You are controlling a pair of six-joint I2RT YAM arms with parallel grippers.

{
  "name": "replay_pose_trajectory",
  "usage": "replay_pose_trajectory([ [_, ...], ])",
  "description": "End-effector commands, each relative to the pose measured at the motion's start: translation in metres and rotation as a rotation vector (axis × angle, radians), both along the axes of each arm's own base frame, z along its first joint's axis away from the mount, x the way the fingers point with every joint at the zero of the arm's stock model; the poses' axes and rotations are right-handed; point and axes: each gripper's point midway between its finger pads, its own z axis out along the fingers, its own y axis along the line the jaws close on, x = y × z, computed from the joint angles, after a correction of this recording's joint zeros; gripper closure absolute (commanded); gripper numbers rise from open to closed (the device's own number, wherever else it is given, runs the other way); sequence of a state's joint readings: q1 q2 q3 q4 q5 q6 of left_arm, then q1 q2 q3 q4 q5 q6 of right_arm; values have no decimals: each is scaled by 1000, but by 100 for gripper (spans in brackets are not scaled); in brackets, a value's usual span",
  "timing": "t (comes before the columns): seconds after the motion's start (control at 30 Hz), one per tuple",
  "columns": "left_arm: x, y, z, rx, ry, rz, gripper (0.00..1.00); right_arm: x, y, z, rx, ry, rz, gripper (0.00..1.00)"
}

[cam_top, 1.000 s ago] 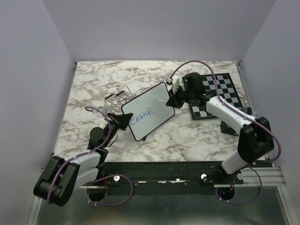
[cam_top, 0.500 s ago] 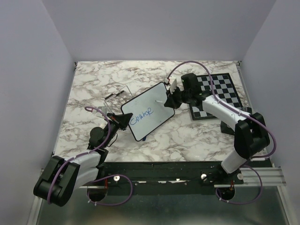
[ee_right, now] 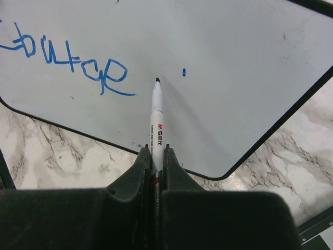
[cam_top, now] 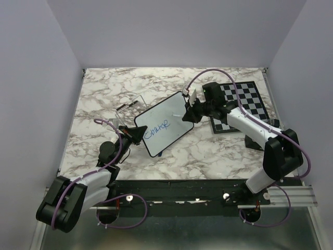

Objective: Write a sentence on the whiteboard

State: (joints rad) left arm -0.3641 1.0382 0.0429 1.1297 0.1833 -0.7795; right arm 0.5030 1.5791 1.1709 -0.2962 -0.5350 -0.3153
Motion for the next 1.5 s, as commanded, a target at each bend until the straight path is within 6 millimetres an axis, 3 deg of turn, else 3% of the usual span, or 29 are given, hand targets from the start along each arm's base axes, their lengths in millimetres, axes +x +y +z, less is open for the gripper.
replay_pose_trajectory([
  [0.0,-5,-3,-8,45,-7,-22,100,-11,4,-14,-17,60,56,99],
  [0.37,-4,-5,-6,42,-14,-30,100,0,4,-21,-37,73,8,99],
  [1.0,-6,-4,-7,40,-15,-30,100,18,-7,-10,-38,17,-126,100],
  [1.47,-7,-3,-7,41,-15,-30,100,-17,-4,-28,-71,82,78,99],
])
